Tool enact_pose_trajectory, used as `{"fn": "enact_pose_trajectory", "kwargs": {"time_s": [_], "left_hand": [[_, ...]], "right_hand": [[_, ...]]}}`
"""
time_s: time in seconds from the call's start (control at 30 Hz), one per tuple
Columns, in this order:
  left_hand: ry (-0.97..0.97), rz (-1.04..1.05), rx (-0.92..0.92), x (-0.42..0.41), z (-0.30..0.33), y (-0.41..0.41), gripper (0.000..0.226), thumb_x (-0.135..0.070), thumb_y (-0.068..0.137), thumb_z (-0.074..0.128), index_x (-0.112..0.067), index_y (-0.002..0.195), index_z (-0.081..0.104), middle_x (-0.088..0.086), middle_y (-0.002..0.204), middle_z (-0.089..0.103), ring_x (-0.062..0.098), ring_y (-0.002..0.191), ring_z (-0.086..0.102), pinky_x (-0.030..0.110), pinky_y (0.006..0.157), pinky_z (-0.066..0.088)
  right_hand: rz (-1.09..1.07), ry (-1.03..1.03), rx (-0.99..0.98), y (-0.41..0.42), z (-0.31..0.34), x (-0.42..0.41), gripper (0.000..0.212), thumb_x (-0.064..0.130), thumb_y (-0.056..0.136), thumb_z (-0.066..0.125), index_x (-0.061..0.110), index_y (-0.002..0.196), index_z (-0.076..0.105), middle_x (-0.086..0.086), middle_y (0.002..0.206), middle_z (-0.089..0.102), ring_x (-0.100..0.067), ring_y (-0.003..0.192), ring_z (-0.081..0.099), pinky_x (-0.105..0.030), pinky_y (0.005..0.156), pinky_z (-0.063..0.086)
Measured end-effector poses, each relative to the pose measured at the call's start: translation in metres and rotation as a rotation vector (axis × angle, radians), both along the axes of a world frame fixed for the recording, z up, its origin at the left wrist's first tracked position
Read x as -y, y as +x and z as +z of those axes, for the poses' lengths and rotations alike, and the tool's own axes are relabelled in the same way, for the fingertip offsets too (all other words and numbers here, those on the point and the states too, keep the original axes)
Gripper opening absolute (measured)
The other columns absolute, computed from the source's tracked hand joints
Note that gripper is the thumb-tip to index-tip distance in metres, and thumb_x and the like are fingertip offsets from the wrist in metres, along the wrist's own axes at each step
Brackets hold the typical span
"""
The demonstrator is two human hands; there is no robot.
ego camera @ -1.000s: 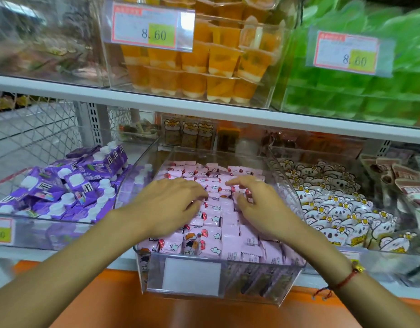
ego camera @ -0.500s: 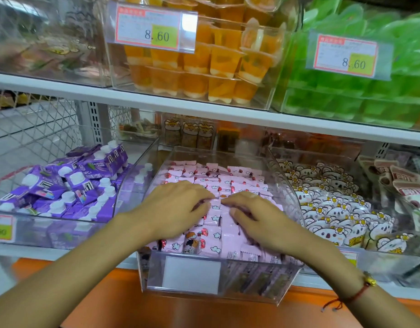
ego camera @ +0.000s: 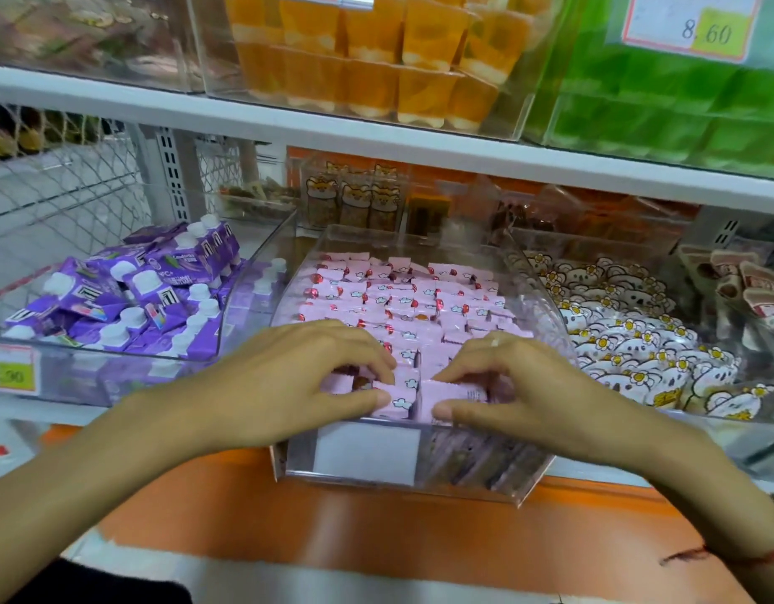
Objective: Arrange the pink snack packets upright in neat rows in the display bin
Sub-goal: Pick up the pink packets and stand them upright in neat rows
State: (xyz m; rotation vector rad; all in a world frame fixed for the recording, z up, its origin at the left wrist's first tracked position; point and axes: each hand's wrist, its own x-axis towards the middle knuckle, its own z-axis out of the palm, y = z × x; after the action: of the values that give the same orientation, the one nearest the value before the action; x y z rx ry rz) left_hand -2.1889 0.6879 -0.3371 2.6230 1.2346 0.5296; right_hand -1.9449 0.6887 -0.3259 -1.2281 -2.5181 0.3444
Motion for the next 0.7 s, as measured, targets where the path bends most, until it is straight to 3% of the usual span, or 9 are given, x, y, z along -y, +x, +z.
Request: {"fn": "enact_pose_trajectory", "kwargs": {"time_s": [0.1,0.2,0.27,0.43,0.57,0.7], "left_hand": [[-0.009,0.078,0.046,0.001,0.000,0.004,0.027,-0.061,0.080,0.052,-0.044,0.099,0.061,-0.034,0.111,0.058,-0.009,0.105,0.052,0.030,0.089,0.046],[-0.009,0.049,0.068,0.002,-0.001,0.012,0.023,-0.058,0.080,0.057,-0.043,0.096,0.062,-0.026,0.101,0.061,-0.004,0.100,0.048,0.029,0.087,0.043],[-0.013,0.005,0.070,0.002,0.001,0.016,0.017,-0.052,0.082,0.060,-0.041,0.094,0.065,-0.021,0.096,0.062,-0.002,0.100,0.045,0.027,0.087,0.040],[0.090,0.075,0.108,0.005,0.000,0.023,0.008,-0.043,0.083,0.064,-0.037,0.087,0.061,-0.023,0.075,0.056,-0.005,0.086,0.047,0.009,0.069,0.032],[0.053,0.111,0.193,0.009,0.000,0.023,0.009,-0.045,0.082,0.063,-0.039,0.079,0.057,-0.022,0.077,0.063,-0.006,0.084,0.053,0.012,0.064,0.037],[0.024,0.078,0.100,0.011,0.001,0.025,0.009,-0.043,0.086,0.060,-0.035,0.086,0.054,-0.018,0.085,0.059,-0.001,0.089,0.050,0.023,0.074,0.042]], "right_hand": [[-0.027,-0.130,-0.109,0.003,0.002,-0.002,0.019,0.043,0.076,0.071,0.029,0.089,0.073,0.022,0.082,0.065,0.004,0.076,0.057,-0.013,0.068,0.039],[-0.050,-0.092,-0.097,-0.002,0.000,-0.002,0.019,0.046,0.076,0.070,0.030,0.085,0.072,0.016,0.083,0.068,-0.008,0.077,0.059,-0.031,0.072,0.047],[-0.039,-0.057,-0.074,-0.003,0.000,0.000,0.017,0.045,0.080,0.067,0.030,0.085,0.071,0.015,0.083,0.068,-0.008,0.077,0.059,-0.034,0.073,0.047],[-0.038,0.003,-0.224,-0.002,-0.001,0.004,0.010,0.029,0.088,0.064,0.027,0.079,0.067,0.016,0.073,0.062,-0.003,0.070,0.060,-0.024,0.068,0.050],[-0.054,-0.030,-0.435,-0.003,0.002,0.010,0.011,0.024,0.092,0.057,0.022,0.083,0.062,0.008,0.075,0.062,-0.004,0.067,0.059,-0.024,0.066,0.051],[-0.126,0.143,-0.627,-0.008,0.006,0.012,0.013,0.020,0.096,0.051,0.022,0.084,0.057,0.017,0.077,0.056,-0.004,0.072,0.052,-0.020,0.063,0.045]]}}
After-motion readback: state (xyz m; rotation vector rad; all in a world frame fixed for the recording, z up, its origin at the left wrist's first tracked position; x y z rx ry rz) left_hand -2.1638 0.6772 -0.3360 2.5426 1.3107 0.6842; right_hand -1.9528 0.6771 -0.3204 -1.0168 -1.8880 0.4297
